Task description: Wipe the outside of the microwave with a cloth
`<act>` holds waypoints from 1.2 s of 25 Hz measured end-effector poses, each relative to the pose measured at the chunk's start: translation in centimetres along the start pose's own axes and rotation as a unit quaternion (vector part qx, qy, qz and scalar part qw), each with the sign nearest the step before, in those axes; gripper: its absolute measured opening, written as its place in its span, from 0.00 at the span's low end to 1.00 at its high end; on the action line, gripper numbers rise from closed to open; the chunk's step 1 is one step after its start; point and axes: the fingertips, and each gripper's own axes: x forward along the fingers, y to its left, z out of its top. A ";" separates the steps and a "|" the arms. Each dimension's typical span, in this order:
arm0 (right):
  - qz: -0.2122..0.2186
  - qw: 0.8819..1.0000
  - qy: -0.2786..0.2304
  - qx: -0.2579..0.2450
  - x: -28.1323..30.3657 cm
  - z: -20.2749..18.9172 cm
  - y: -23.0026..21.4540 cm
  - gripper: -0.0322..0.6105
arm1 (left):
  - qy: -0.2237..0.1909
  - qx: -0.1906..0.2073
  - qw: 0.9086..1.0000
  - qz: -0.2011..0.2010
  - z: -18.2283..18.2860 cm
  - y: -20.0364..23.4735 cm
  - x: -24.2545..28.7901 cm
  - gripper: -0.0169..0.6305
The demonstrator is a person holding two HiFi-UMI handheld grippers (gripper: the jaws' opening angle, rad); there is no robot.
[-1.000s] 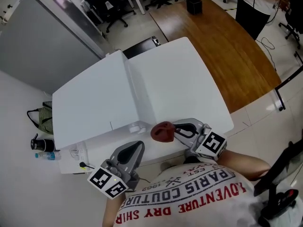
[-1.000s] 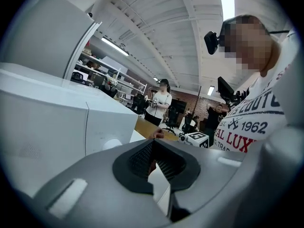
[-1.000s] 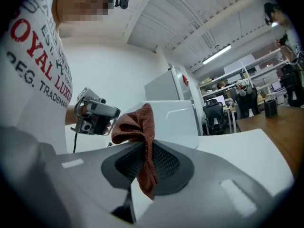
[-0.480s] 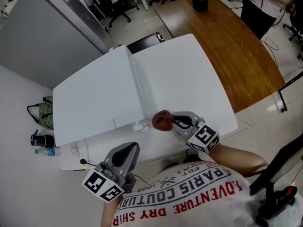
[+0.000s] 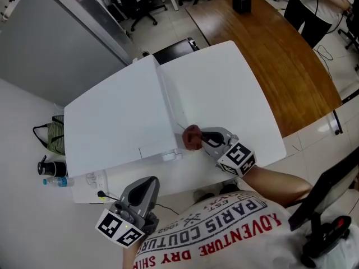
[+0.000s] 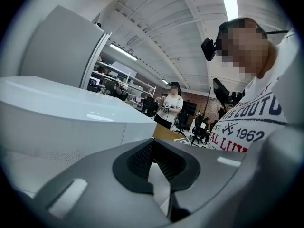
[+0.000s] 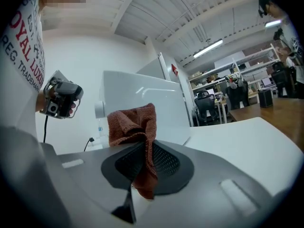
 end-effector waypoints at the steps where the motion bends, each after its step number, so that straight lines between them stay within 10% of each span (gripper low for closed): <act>1: -0.003 1.000 -0.001 -0.002 0.4 0.2 -0.5 0.11 | -0.002 -0.001 1.000 0.004 0.1 0.2 -0.2 0.03; 30: -0.070 0.996 0.011 -0.047 14.2 6.0 -16.0 0.11 | -0.020 -0.040 0.991 0.129 -0.4 6.0 -5.4 0.03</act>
